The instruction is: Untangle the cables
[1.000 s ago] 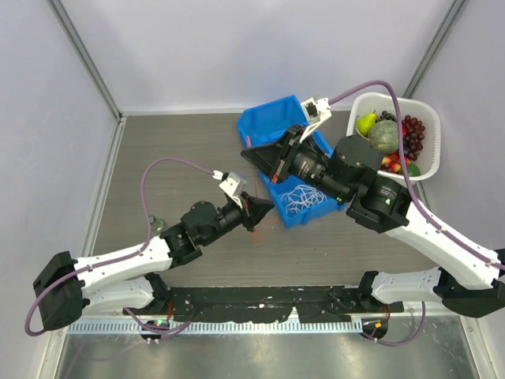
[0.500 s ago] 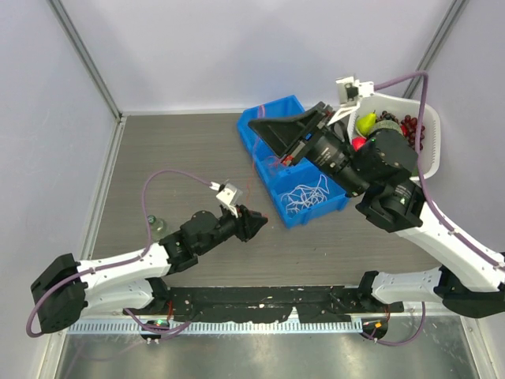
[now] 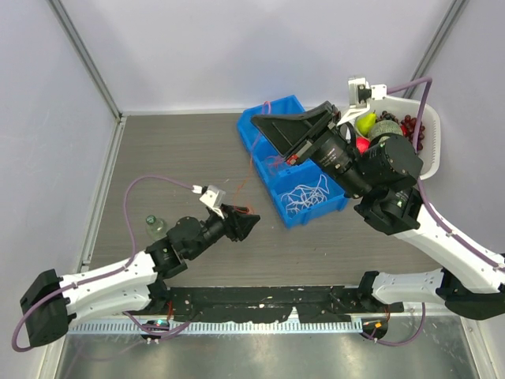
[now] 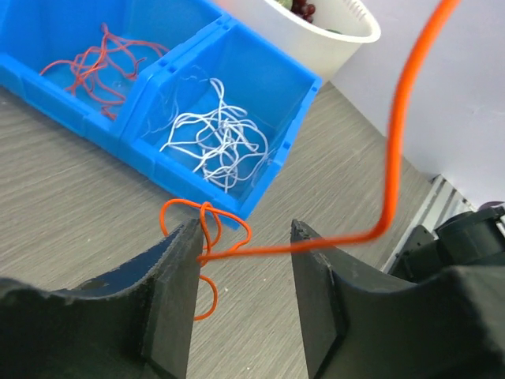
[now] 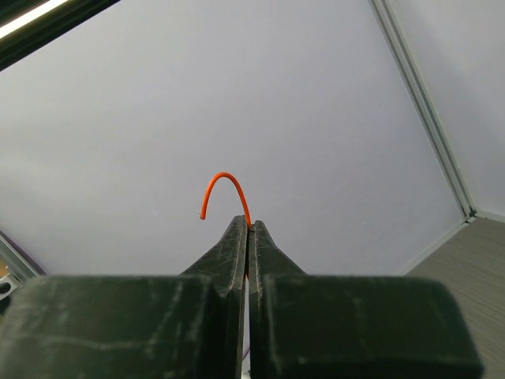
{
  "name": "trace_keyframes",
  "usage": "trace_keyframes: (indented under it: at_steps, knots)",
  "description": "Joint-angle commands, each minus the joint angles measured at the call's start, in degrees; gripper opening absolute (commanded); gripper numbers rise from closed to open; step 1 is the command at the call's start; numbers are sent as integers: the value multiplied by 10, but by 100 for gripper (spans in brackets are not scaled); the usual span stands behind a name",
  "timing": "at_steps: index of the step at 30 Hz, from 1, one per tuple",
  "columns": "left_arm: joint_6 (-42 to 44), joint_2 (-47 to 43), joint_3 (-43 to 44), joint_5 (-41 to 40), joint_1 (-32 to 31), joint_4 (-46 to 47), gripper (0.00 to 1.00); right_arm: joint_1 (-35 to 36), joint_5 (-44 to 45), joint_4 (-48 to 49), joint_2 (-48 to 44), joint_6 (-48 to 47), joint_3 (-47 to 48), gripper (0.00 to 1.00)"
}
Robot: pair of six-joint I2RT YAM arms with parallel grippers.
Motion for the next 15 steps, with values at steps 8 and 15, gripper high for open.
trace_keyframes:
  at_steps: [8, 15]
  knots:
    - [-27, 174, 23, -124, 35, -59, 34, 2, -34, 38, 22, 30, 96, 1]
    - [-65, 217, -21, -99, 52, -30, 25, 2, -49, 4, 52, 0, 221, 1]
